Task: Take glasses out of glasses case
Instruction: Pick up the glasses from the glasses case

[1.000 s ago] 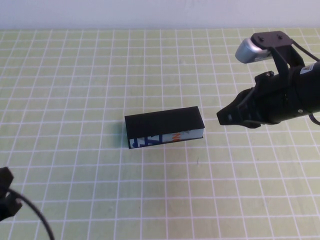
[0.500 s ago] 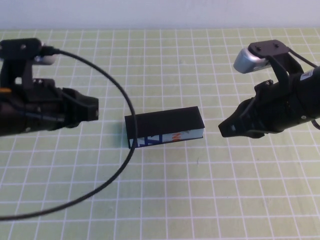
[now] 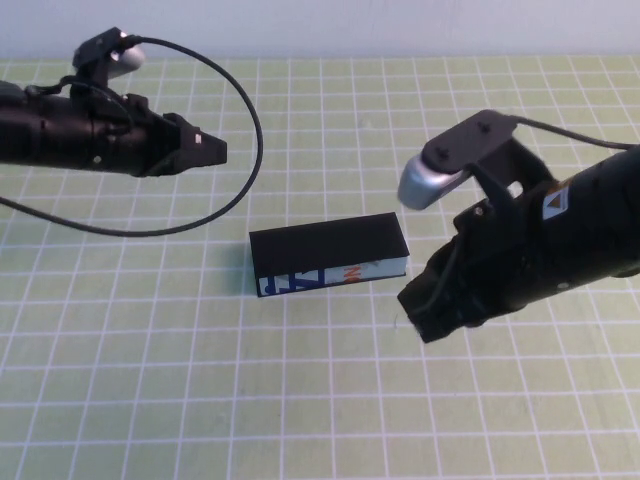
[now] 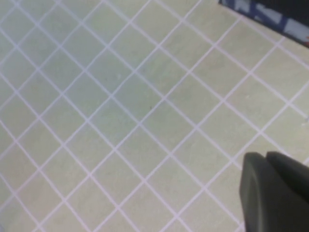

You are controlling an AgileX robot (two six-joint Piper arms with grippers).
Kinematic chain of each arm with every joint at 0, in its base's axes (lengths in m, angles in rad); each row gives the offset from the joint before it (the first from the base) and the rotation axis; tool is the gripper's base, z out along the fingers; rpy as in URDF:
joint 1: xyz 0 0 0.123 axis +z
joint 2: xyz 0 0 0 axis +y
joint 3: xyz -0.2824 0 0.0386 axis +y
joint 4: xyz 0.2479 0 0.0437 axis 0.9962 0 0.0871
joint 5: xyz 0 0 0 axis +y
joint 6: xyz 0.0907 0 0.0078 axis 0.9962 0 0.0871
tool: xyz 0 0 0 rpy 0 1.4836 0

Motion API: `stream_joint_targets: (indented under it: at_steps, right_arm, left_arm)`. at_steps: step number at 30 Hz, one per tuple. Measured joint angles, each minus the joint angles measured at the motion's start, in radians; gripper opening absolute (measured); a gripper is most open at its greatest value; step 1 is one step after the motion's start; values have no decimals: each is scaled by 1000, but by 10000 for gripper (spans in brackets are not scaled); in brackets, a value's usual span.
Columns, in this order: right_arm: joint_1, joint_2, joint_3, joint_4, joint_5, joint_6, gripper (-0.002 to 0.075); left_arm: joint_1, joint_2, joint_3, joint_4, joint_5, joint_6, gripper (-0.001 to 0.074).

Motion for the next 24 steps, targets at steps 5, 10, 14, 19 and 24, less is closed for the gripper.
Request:
stream_joint_targets:
  at_steps: [5,10,14,19,24]
  right_arm:
    - [82,0,0,-139,-53,105,-18]
    - [86,0,0,-208,-89,118,-18]
    - [86,7,0,-258,-98,119,-18]
    - [86,30,0,-269,-99,123,-18]
    - [86,51,0,-269,-99,123,-18]
  left_arm:
    - [-18,141,-154,0,33,-5,-4]
    - [-66,285,-302,8,71,-34,-4]
    - [-118,381,-414,84,84,-84,-4]
    - [-161,488,-569,186,139,-171,-4]
    - [-187,562,-672,245,184,-223,-4]
